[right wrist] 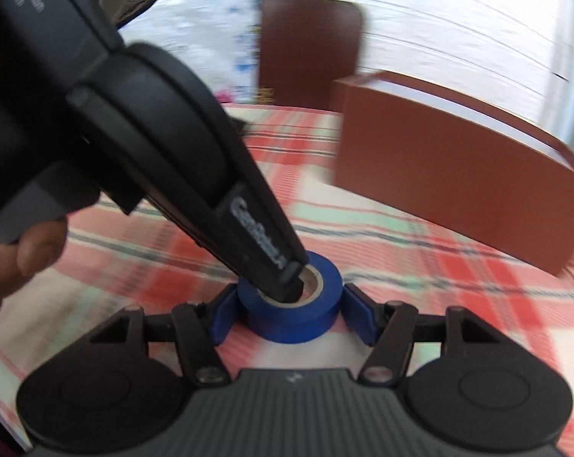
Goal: Organize objects
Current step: 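Grasp the blue electrical tape roll with the left gripper and carry it to the box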
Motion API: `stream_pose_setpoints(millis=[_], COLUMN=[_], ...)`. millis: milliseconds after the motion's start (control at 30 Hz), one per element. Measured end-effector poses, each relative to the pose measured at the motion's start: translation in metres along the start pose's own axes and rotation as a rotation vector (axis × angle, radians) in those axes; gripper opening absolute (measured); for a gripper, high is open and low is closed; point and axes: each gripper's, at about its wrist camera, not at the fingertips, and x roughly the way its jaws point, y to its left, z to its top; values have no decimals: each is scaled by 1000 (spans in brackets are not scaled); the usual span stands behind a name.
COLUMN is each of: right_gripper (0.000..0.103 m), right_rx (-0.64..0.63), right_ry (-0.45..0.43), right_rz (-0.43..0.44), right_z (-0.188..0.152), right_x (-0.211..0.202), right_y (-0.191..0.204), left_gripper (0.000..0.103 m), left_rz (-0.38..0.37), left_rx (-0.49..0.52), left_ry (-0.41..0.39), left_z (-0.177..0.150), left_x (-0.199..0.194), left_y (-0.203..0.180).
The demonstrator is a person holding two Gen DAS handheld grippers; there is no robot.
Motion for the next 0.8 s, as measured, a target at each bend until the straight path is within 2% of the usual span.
stream_pose_setpoints(millis=[133,300,433,533,633,700,733,800], right_gripper=[60,59,59,59,59,59,59,60], right_rx=[72,181,239,208,180,182,185,195], right_ry=[-18,-45,-138,-256,-343,-359,-358,-316], right_rz=[-93,-169,-197,-239,-252,-271,-283,-308], right_z=[-12,-19,0,30,62,80,87,97], right_x=[-12,-18,-25,-26,-9,13,25,52], right_y=[-32,-68,-89,-98,-110,-119,-123,-129], left_gripper=[26,26,26,27,33,33,37,39], left_rz=[-36,-90,-88,-65,-15,5,26,83], left_rx=[93,154,169,180,149,134,115,56], left_ry=[-2,-7,-114,-238,-309,-332,-335,-313], left_z=[14,34,63,91,121,139,146,156], left_x=[15,25,7,-13,-15,-7,-3,5], left_y=[-44,-75,-85,-86,-80,-74,-70,-60])
